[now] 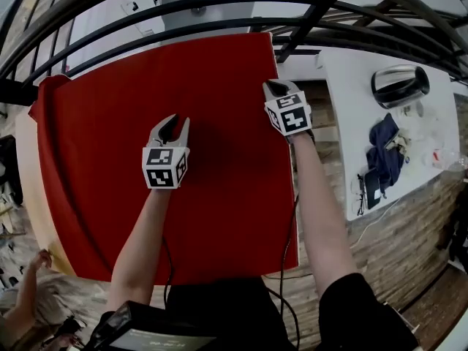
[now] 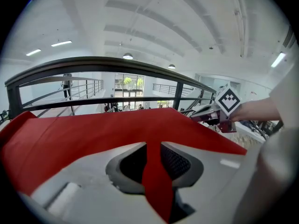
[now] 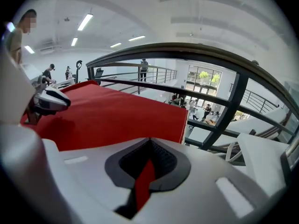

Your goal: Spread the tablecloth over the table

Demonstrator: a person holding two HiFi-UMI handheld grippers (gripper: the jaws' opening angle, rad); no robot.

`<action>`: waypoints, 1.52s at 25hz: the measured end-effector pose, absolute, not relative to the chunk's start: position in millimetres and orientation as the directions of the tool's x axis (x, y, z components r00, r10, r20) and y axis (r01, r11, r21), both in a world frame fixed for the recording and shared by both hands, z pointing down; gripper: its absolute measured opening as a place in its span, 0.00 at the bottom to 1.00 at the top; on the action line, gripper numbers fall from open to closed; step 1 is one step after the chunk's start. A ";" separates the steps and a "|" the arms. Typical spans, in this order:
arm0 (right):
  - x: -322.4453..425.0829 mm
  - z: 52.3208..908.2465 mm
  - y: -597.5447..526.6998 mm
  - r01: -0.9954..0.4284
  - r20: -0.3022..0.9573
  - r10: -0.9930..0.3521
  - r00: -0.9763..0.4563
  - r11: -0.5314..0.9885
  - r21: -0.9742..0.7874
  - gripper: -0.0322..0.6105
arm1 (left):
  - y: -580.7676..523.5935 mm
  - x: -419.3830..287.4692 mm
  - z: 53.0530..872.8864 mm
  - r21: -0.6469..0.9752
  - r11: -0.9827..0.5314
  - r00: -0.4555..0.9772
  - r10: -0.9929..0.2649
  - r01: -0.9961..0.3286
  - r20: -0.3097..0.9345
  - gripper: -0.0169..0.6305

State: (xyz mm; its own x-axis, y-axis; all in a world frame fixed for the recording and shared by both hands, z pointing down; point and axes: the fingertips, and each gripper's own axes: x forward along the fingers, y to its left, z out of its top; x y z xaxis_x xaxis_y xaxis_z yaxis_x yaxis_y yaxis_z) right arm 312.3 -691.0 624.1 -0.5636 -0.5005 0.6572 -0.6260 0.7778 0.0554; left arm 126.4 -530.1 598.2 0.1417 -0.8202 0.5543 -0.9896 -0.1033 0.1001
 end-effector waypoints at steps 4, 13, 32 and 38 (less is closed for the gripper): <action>318.8 623.5 -680.0 -0.628 0.646 -0.511 -0.567 0.775 0.062 0.06 | -507.0 143.2 583.6 0.097 -0.106 0.142 -0.822 -0.990 0.551 0.16; 266.1 492.4 -529.7 -0.481 0.403 -0.426 -0.810 0.876 -0.041 0.06 | -400.8 138.4 509.6 0.107 -0.022 0.072 -0.870 -0.994 0.488 0.09; 164.7 415.7 -175.5 -0.400 0.318 -0.370 -0.873 0.916 -0.032 0.06 | -105.7 71.0 419.9 0.144 0.073 -0.024 -0.948 -0.987 0.318 0.03; 81.7 402.9 -39.5 -0.244 0.290 -0.227 -0.930 0.970 -0.021 0.06 | 30.3 16.0 423.2 0.158 0.170 -0.112 -0.939 -0.973 0.325 0.03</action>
State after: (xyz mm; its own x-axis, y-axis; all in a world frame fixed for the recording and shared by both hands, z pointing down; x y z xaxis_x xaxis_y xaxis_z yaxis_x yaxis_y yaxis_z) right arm 81.7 -39.5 402.9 -0.9297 -0.2274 0.2895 -0.2437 0.9696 -0.0209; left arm 16.0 30.3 423.2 -0.1115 -0.9391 0.3250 -0.9726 0.1704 0.1585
